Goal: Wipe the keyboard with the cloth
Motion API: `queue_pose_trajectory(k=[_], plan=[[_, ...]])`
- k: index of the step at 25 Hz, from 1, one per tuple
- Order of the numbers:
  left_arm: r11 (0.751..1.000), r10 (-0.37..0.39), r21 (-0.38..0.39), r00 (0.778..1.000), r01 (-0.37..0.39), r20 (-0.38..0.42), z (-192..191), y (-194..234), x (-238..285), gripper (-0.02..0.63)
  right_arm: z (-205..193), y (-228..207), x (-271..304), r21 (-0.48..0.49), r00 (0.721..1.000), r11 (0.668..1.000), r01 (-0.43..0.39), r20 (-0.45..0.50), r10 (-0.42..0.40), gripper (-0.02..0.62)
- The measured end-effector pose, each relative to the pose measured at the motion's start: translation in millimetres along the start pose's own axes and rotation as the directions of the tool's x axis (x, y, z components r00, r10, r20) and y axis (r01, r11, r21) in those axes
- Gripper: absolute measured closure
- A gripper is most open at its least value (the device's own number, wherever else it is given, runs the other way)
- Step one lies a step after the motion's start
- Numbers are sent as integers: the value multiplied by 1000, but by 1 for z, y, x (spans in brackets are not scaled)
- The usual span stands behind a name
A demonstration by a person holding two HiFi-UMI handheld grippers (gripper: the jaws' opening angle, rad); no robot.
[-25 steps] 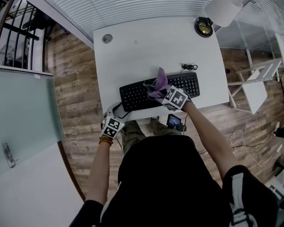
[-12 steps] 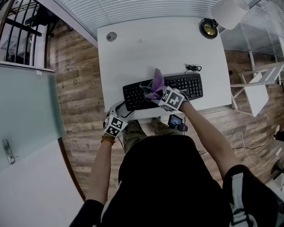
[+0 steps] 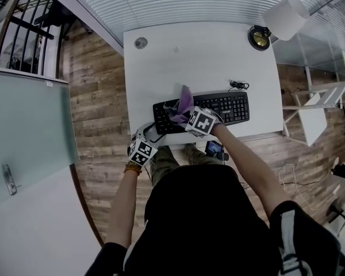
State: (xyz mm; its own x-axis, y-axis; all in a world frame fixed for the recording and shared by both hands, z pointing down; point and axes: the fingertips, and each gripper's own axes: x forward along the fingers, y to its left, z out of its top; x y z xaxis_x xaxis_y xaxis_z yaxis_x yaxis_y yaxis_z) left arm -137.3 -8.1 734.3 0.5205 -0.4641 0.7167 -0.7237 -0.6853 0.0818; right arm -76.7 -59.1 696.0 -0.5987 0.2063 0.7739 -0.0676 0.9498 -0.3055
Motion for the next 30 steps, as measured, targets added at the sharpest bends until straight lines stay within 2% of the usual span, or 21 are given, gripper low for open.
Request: queue_pose_trajectory(k=[12,16,22,24,26,30], plan=[[1000,-2,-5,1000,2,-2,-1,0,-1,316,30,15,25,-83,999,996,-38,-37,35,520],[1000,-4,-5,1000,4,-2,-1,1,-1,316,43,20,36,-76,999,996,-38,0,39,520],[1000,-3,-5,1000,3,3,1,1,-2,316,61,29,52,-131,998,990,-58,-15,56,520],[1000,-8,-2,1000,8,8,2,1,-2,318,61,31,49,-133,997,989,-71,22,74,518],[1000,-7,0,1000,7,8,-1,1,-1,319,60,31,33,-115,991,991,-73,99,85,512],[1000,-7,4,1000,7,5,3,3,-2,321,41,6,-31,-9,954,1000,4,300,-1,511]])
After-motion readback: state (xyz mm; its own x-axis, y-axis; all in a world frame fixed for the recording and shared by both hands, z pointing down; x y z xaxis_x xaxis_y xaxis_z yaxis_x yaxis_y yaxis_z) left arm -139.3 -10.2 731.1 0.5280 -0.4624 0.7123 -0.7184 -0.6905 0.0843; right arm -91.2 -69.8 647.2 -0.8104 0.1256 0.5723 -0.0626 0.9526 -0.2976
